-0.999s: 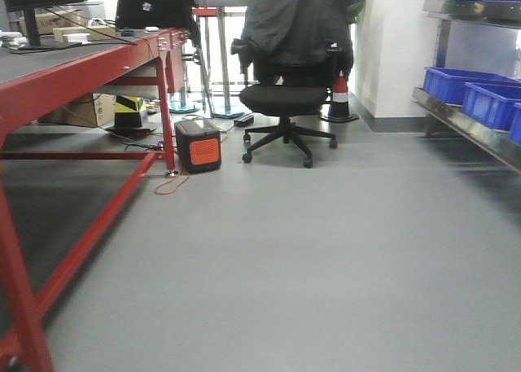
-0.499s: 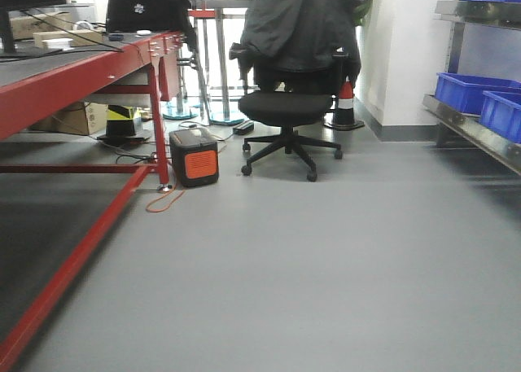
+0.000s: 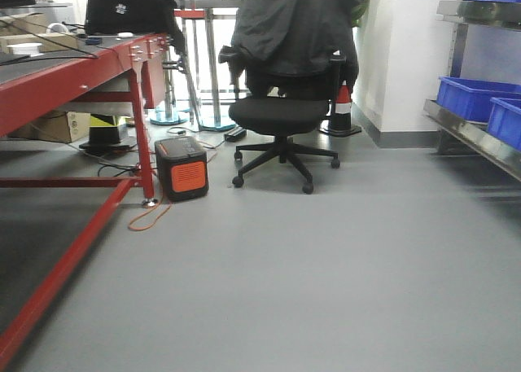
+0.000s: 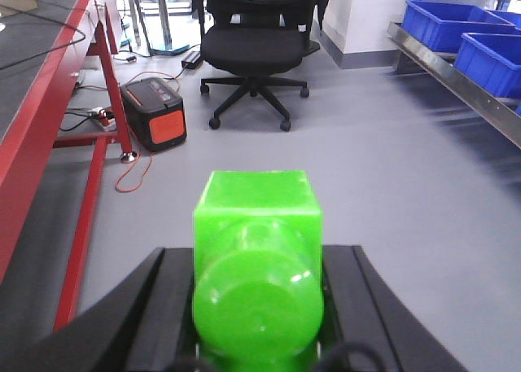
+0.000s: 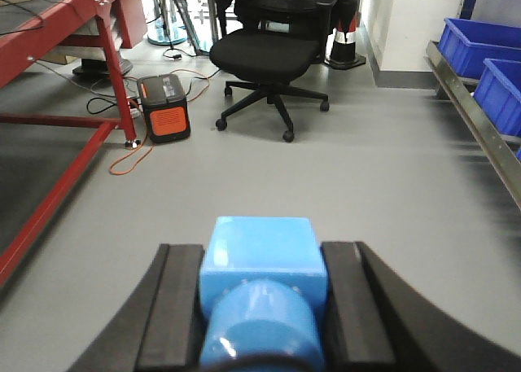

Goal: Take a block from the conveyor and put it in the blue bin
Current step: 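Drive the base along the conveyor toward the shelf of blue bins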

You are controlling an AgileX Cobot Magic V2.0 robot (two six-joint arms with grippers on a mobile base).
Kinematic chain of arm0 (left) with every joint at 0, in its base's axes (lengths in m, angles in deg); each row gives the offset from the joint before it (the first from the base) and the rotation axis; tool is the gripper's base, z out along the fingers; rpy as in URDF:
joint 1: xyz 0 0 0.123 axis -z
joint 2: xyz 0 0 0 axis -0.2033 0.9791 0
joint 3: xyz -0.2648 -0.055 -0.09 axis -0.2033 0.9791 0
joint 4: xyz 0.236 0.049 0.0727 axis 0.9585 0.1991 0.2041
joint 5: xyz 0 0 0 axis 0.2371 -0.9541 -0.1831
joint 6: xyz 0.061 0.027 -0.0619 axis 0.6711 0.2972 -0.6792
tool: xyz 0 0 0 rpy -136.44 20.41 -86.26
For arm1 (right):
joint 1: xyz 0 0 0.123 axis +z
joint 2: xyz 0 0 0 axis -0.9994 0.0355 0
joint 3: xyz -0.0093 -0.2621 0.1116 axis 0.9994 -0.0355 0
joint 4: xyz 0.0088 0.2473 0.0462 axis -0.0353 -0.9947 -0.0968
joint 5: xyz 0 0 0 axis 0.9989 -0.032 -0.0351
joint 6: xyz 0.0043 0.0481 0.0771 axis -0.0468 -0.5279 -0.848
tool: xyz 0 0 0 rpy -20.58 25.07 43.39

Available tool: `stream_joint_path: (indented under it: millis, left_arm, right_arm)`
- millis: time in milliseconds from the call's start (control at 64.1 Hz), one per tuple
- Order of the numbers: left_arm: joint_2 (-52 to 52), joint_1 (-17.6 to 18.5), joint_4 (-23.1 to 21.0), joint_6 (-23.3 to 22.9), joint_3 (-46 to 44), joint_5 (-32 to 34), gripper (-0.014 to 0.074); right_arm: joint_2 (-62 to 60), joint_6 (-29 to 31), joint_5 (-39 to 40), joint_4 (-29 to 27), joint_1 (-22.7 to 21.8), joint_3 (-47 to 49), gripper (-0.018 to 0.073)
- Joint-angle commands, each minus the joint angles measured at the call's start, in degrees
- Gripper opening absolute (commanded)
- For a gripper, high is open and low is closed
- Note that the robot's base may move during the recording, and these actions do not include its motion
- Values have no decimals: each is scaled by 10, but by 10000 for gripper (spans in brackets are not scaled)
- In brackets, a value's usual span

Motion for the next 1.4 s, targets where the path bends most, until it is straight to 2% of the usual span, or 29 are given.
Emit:
stream_joint_path:
  millis: [0, 1389]
  left_arm:
    - [-3, 3, 0, -2, -1, 11, -111]
    - [-3, 3, 0, -2, -1, 11, -111]
  right_arm:
    - [-2, 3, 9, 7, 0, 5, -160]
    - [-2, 3, 9, 7, 0, 5, -160]
